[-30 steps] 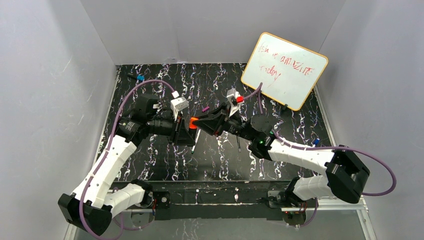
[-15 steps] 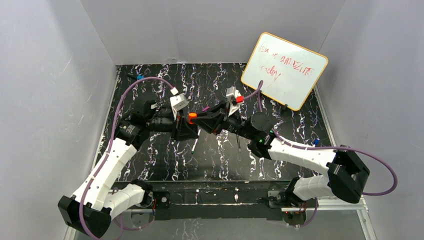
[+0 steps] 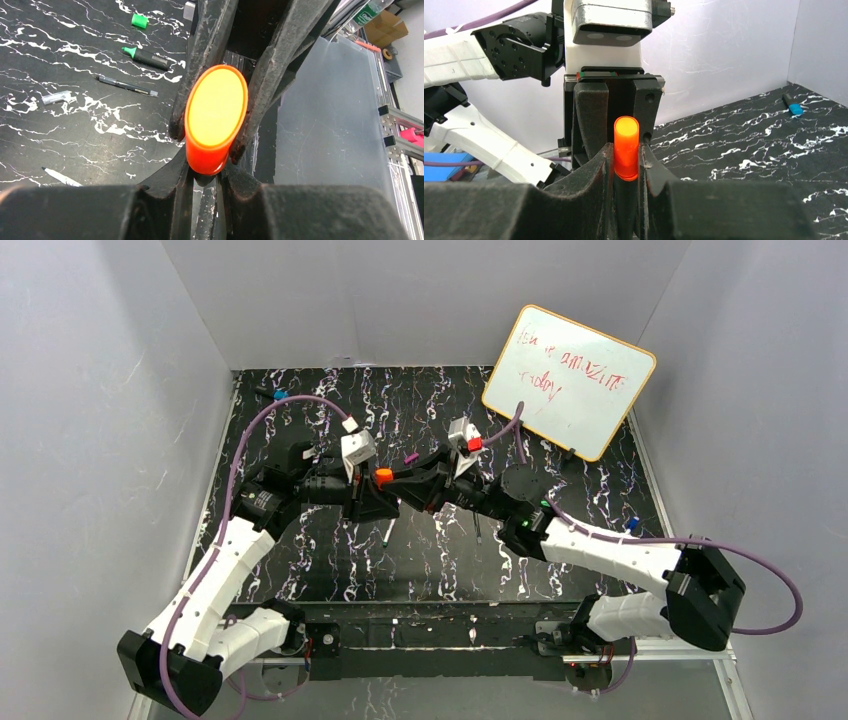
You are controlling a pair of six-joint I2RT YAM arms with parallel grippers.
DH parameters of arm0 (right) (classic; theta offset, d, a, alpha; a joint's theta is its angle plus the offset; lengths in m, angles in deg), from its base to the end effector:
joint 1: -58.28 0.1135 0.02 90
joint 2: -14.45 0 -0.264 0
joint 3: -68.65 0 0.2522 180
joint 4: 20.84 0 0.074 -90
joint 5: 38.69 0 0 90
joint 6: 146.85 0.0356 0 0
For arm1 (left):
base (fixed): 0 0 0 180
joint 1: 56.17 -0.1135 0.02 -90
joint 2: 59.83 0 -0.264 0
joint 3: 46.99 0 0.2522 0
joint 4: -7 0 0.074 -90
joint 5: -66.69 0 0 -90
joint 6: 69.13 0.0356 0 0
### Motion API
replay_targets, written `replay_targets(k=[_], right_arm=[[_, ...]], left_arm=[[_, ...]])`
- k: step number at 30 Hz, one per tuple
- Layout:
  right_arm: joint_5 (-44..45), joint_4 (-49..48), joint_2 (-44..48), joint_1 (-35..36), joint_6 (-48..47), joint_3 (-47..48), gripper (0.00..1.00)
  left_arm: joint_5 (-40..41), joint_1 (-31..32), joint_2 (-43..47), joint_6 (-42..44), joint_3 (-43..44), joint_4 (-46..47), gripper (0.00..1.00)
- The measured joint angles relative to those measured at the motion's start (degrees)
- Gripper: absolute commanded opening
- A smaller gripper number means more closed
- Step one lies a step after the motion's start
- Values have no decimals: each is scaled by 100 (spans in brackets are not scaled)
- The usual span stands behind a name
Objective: Insert the pens into the pen caps
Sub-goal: Press the pen cap onto the pen.
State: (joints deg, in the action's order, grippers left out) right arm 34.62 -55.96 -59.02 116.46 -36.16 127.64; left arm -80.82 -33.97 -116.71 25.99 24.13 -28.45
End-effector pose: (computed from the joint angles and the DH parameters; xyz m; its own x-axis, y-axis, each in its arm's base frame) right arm 0.1443 0.2520 0.3416 -0.1638 0.3780 -0.9112 -0.9596 0.1530 0.2359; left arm 0.1803 -0.1060 0.3630 -0.2505 0.1540 -0.9558 0.9572 0.1872 -0.2207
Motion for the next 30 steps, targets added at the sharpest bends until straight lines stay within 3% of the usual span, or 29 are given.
replay_targets(k=[10, 24, 30], right_arm=[[-420, 717, 463, -122, -20, -76, 1], [-621, 817, 461, -197, -13, -90, 1], [-680, 1303, 391, -249, -149, 181, 57]], left_arm=[[122, 7, 243, 374, 0, -345, 0], [293, 0, 306, 372, -2, -540, 0], [319, -50, 219, 376, -2, -527, 0]])
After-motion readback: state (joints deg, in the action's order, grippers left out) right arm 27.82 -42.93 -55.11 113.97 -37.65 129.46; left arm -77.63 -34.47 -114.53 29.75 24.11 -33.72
